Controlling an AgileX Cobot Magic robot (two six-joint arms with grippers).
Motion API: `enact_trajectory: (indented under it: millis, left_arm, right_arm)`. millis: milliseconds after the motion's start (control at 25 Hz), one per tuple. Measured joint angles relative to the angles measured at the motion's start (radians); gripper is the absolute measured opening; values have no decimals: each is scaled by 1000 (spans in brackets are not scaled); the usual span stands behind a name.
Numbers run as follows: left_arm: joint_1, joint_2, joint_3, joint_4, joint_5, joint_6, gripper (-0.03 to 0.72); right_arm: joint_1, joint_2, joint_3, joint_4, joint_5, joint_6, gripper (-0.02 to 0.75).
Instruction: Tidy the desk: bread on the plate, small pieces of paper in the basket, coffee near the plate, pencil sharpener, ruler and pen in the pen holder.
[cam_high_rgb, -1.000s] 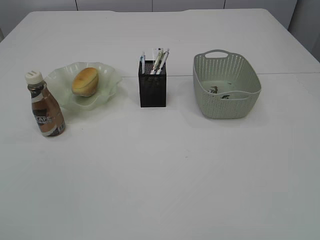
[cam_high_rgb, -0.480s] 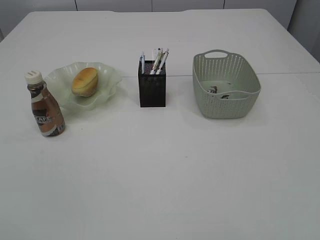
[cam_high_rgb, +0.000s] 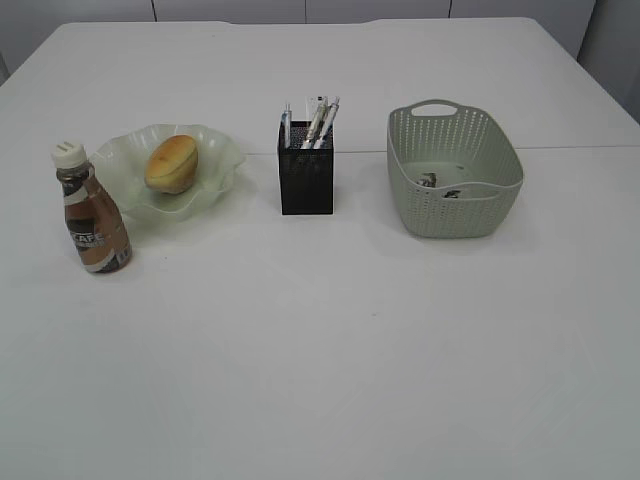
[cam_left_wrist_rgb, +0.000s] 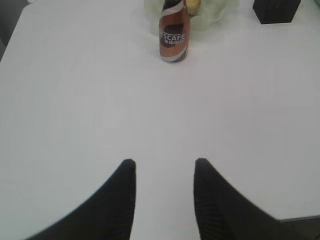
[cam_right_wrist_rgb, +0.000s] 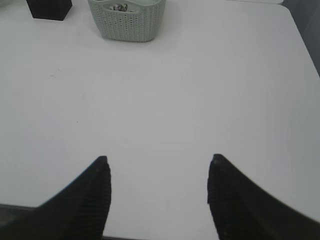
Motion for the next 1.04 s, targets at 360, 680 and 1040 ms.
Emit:
enact_trajectory:
  millis: [360,680,1040]
  left_arm:
    - [4,0,0,0,0,0,279]
    - [4,0,0,0,0,0,258]
    - [4,0,0,0,0,0,253]
  right_arm:
    - [0,0,0,0,0,0,480]
    - [0,0,0,0,0,-1,480]
    - [0,0,0,0,0,-1,480]
